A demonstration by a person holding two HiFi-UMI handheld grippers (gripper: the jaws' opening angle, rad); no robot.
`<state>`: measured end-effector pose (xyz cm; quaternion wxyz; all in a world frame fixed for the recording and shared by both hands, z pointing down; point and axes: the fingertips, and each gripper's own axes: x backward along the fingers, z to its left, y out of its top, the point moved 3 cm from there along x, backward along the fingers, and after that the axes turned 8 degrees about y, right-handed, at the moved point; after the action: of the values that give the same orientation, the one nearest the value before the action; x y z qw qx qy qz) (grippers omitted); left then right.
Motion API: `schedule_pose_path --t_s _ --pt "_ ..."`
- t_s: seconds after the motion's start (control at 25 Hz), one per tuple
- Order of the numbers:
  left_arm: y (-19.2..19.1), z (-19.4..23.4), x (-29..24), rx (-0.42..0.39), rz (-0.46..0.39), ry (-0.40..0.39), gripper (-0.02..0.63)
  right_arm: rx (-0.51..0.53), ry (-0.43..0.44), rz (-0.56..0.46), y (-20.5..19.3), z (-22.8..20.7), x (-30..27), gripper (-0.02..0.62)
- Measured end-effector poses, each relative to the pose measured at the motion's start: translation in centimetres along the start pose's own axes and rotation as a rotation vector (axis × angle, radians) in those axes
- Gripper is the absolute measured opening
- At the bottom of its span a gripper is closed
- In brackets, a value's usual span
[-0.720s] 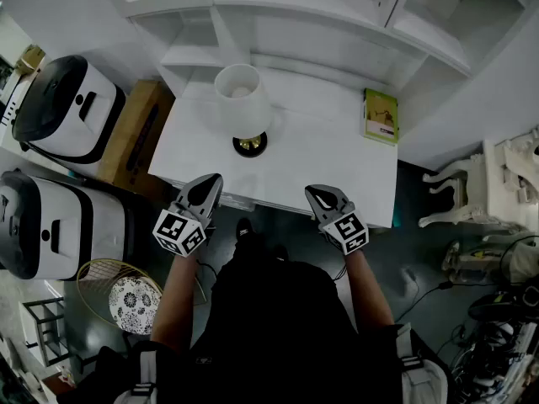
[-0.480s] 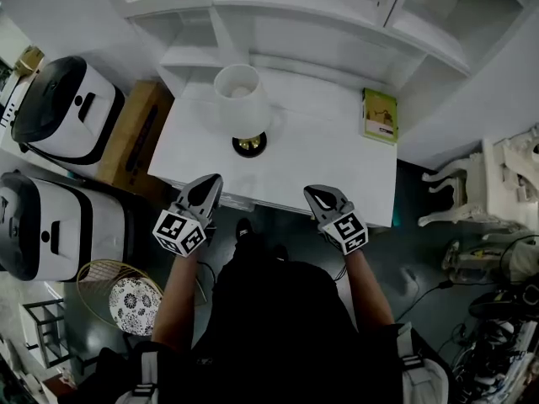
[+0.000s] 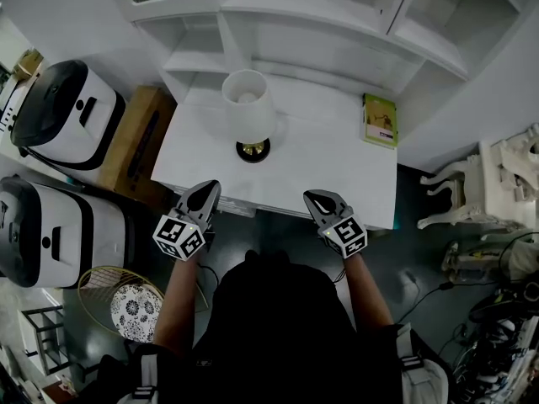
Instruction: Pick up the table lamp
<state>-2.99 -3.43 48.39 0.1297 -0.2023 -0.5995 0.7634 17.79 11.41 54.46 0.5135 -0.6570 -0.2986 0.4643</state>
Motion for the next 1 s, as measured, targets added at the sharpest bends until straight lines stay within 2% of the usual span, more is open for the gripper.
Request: schedule_pose_path --t_s 0.4,0.6,0.88,1.0 --pt "0.6 3.0 3.2 0.008 -0.002 -0.026 0.011 -0.005 -0.051 0.01 0.7 1.9 -3.4 0.018" --pt "0.8 5.6 4.3 -0.008 0.002 -0.036 0.011 0.007 -0.074 0.015 0.9 2.8 -6.1 0.11" --pt "1.9 7.9 5.5 -0.017 -0.012 -0.038 0.011 -0.017 -0.055 0.001 0.9 3.8 -8.9 0.19" --pt "2.2 8.3 5.8 -0.02 -0.019 -0.03 0.011 -0.015 -0.051 0.012 0.5 3.6 -9.8 0.201"
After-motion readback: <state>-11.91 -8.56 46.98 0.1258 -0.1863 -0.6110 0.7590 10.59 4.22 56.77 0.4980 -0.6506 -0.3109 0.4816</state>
